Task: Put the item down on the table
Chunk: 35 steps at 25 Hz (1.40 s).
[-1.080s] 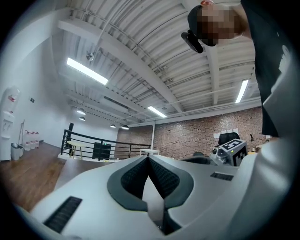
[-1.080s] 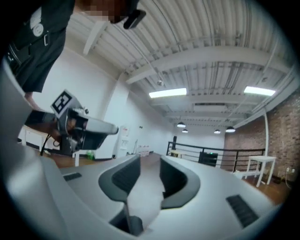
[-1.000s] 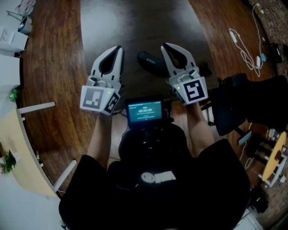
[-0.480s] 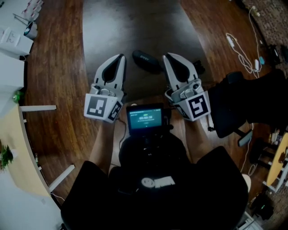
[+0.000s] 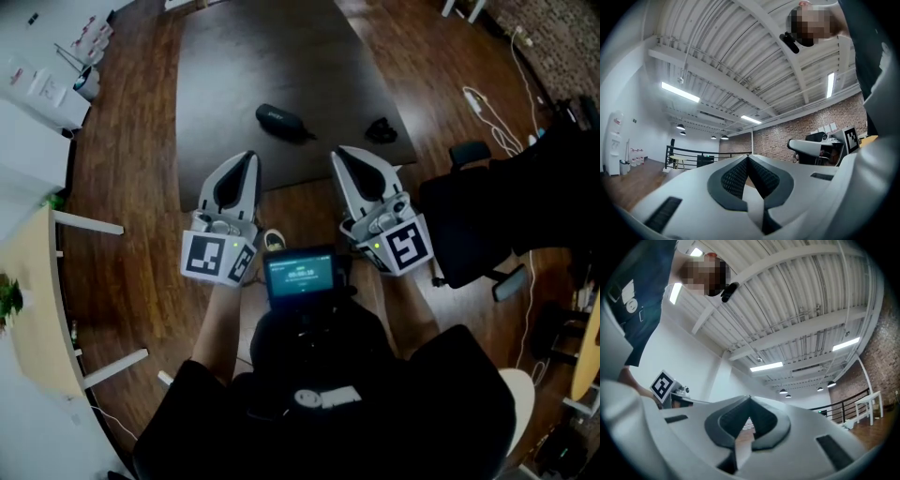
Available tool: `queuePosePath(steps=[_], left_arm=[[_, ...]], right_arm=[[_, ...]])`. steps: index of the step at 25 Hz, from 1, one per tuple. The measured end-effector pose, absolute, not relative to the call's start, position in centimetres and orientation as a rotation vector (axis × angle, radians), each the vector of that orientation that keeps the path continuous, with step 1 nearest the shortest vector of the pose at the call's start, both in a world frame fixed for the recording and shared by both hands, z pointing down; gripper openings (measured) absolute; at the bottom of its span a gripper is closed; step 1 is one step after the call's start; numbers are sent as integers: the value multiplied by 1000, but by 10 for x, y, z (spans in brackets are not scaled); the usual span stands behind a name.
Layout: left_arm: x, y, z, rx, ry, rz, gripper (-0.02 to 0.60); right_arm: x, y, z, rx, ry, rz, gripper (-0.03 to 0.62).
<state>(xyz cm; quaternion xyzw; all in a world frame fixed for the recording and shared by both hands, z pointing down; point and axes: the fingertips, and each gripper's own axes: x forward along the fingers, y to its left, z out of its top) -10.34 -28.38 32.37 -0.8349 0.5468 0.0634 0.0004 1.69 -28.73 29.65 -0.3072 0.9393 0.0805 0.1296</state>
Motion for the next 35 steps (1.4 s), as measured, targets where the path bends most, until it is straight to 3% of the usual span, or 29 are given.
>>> queuePosePath(steps=[9, 35], left_arm=[[-65, -203, 310, -2604, 1706, 198, -6], [-83, 72, 308, -2671, 1622, 226, -8]], right_arm=[[50, -203, 279, -872, 2735, 249, 5], [33, 84, 269, -1004, 2742, 297, 3]])
